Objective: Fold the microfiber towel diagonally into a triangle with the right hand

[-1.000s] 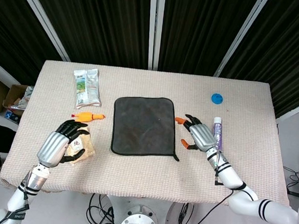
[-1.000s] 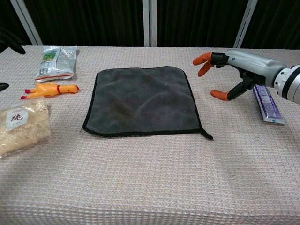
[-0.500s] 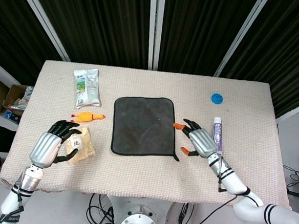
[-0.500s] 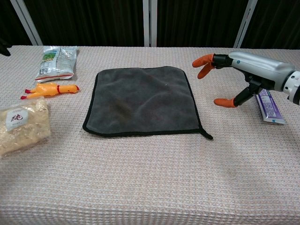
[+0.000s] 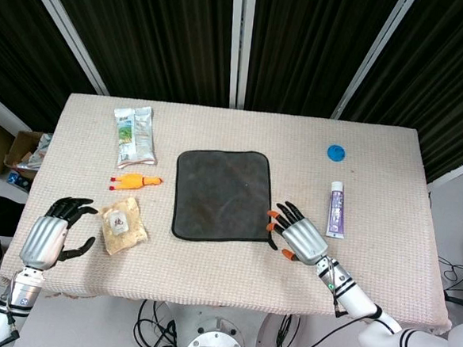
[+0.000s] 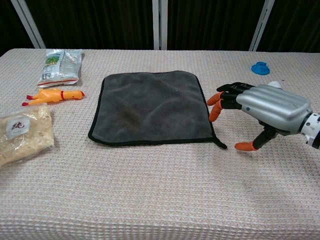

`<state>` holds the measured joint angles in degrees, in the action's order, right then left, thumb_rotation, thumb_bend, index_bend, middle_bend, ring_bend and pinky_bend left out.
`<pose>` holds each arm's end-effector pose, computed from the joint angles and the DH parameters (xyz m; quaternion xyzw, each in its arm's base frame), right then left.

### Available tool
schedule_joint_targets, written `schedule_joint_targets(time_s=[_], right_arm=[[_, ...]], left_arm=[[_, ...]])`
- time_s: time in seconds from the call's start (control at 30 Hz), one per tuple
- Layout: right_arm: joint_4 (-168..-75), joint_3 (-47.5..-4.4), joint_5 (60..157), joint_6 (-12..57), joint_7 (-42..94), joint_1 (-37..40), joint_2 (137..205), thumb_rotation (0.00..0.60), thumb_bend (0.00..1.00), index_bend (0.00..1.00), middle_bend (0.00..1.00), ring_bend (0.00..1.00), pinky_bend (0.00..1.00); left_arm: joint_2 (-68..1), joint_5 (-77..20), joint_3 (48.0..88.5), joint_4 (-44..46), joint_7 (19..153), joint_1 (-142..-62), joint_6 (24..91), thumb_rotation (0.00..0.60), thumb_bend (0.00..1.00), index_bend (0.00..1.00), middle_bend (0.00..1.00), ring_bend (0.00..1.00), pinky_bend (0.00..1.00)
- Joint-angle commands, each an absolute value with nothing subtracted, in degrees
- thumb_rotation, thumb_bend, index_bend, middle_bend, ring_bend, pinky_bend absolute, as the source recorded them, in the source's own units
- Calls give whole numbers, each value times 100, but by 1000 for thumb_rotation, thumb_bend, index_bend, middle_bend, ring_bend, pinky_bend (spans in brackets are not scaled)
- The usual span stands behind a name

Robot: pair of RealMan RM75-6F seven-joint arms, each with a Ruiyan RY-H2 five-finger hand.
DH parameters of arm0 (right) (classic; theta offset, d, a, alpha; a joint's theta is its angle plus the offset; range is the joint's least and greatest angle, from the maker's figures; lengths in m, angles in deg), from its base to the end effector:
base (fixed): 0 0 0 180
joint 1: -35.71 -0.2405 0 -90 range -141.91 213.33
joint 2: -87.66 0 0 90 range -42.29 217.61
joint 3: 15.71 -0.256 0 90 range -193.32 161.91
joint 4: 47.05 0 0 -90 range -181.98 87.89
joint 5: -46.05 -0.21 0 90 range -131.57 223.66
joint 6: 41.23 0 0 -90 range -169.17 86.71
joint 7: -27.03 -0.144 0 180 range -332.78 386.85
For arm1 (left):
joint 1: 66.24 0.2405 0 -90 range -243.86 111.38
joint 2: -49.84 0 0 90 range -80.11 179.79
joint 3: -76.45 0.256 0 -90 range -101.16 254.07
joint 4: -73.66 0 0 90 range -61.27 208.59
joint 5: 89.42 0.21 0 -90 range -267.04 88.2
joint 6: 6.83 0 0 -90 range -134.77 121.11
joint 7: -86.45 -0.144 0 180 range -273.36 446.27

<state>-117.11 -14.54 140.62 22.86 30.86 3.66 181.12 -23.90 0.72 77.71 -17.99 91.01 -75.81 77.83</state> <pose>-0.2080 -0.2763 -0.0422 0.8043 -0.2862 0.3880 0.3475 -0.2754 0.1868 0.0929 -0.6037 -0.4375 -0.4624 0.4800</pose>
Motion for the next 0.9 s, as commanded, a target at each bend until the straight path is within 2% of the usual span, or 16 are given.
schedule_joint_targets(time_s=[0.03,0.27,0.47,0.77,0.9], right_arm=[[-11155,-1490,14131,2363,3100,330,18583,600,147,358,143,0,33],[-10797,-1568,14135,2264,2924,142,18883,600,190,385,157,0,30],[-10703,-1578,14154,2291,2863,69,18979,600,270,446,170,0,30],[-10357,-1659,14171,2488,2751,-7,19194,600,465,662,243,16,30],[-10716,-1506,14292,2779,2777,144,18851,600,494,732,262,22,30]], left_arm=[[-2394,68,7770,-1773,9131,-7560,7796,600,282,310,211,183,160],[-2402,56,7746,-1712,9200,-7522,7806,600,283,310,211,183,159],[-2415,76,7733,-1658,9254,-7490,7834,600,282,310,211,183,160],[-2407,94,7727,-1605,9348,-7447,7860,600,282,310,210,183,159],[-2378,81,7724,-1568,9392,-7426,7857,600,282,309,210,183,160]])
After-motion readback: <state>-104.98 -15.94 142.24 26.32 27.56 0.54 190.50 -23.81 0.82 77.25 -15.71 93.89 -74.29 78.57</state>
